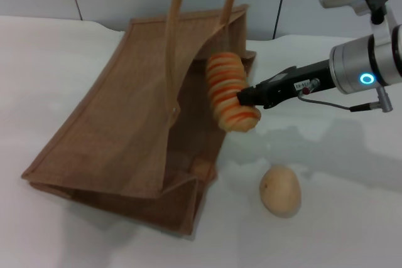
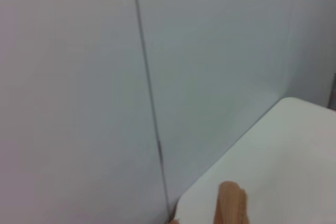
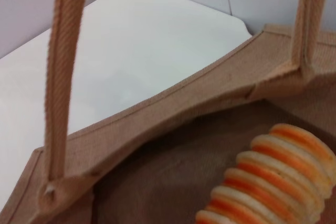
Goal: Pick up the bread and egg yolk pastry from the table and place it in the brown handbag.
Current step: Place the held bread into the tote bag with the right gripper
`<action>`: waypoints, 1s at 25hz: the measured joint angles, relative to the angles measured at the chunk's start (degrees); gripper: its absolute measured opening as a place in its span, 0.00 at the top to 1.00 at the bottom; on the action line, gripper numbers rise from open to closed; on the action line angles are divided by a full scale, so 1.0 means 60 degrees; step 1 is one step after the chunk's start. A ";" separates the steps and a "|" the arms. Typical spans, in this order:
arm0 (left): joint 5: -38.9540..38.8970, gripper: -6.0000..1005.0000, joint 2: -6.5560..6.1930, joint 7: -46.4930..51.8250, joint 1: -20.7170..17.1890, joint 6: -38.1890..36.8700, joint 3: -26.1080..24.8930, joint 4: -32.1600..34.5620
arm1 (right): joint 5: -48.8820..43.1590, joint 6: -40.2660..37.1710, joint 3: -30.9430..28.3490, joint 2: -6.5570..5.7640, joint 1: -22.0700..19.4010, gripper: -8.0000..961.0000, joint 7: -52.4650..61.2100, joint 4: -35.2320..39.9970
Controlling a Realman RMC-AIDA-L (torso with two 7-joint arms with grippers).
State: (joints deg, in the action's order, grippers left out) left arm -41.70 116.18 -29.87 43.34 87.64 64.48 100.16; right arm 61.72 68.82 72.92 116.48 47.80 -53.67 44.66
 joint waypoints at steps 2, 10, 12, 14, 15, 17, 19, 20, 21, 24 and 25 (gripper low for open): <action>-0.0212 0.89 0.0000 0.0001 0.0002 -0.0015 0.0050 0.0016 | 0.0004 -0.0066 0.0002 -0.0001 0.0039 0.93 -0.0008 -0.0025; -0.0588 0.89 0.0000 0.0064 0.0204 -0.0249 0.0404 0.0057 | 0.0055 -0.0295 0.0223 0.0007 0.0199 0.93 -0.0023 -0.0107; -0.0678 0.89 0.0000 0.0098 0.0233 -0.0320 0.0519 0.0062 | 0.0125 -0.0408 0.0355 0.0003 0.0235 0.93 -0.0023 -0.0130; -0.0825 0.89 0.0000 0.0109 0.0283 -0.0374 0.0588 0.0065 | 0.0161 -0.0560 0.0485 -0.0003 0.0307 0.93 -0.0024 -0.0209; -0.0871 0.89 -0.0001 0.0110 0.0300 -0.0378 0.0589 0.0065 | 0.0173 -0.0626 0.0530 -0.0004 0.0344 0.93 -0.0033 -0.0263; -0.1017 0.89 0.0000 0.0113 0.0334 -0.0382 0.0591 0.0065 | 0.0341 -0.0759 0.0618 -0.0005 0.0446 0.93 -0.0171 -0.0446; -0.1147 0.89 0.0001 0.0112 0.0354 -0.0389 0.0596 0.0066 | 0.0716 -0.0827 0.0688 -0.0012 0.0497 0.93 -0.0463 -0.0614; -0.1172 0.89 0.0002 0.0111 0.0358 -0.0395 0.0612 0.0065 | 0.0925 -0.0844 0.0715 -0.0017 0.0511 0.93 -0.0633 -0.0685; -0.1184 0.89 0.0003 0.0109 0.0361 -0.0421 0.0657 0.0065 | 0.1108 -0.0847 0.0735 -0.0024 0.0523 0.93 -0.0782 -0.0736; -0.1190 0.89 0.0006 0.0110 0.0363 -0.0501 0.0768 0.0065 | 0.1295 -0.0832 0.0736 -0.0043 0.0580 0.93 -0.0939 -0.0835; -0.1191 0.89 0.0006 0.0109 0.0368 -0.0523 0.0793 0.0065 | 0.1305 -0.0808 0.0737 -0.0046 0.0620 0.93 -0.0962 -0.0866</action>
State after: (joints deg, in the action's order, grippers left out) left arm -48.85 116.22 -29.22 45.55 84.50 69.24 100.55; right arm 69.55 63.97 77.34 116.20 51.52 -59.44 39.46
